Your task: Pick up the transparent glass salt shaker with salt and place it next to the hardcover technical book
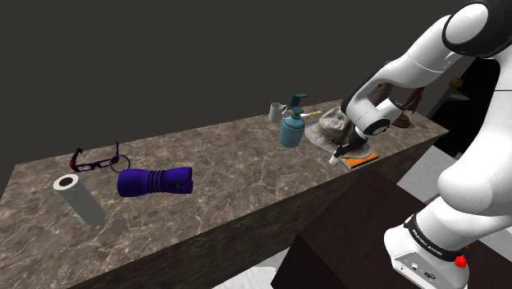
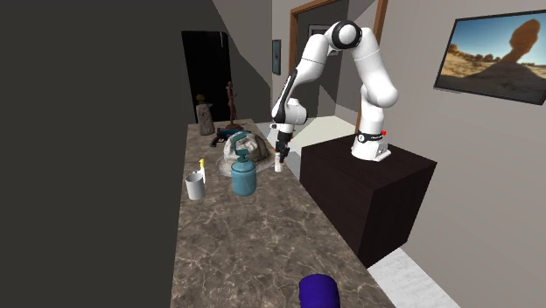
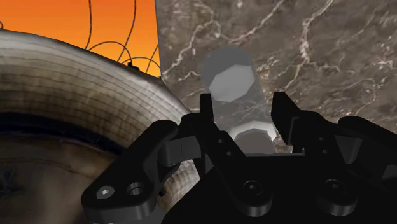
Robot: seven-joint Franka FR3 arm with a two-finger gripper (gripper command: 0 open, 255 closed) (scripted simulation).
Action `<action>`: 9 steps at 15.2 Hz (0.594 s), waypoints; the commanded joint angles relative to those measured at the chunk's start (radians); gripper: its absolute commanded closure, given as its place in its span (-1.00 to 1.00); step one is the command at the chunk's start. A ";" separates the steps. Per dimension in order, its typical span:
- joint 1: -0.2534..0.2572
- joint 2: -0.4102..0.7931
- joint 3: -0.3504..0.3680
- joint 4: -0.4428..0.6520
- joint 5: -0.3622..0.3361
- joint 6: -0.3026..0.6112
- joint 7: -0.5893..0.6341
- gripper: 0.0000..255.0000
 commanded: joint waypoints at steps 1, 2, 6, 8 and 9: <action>0.000 0.000 0.000 0.000 0.000 0.000 0.000 1.00; 0.000 0.000 0.000 0.000 0.000 0.000 0.000 1.00; 0.000 0.000 0.000 0.000 0.000 0.000 0.000 -1.00; 0.000 0.000 0.000 0.000 0.000 0.000 0.000 -1.00; 0.015 -0.044 -0.024 -0.030 -0.047 -0.017 0.045 -1.00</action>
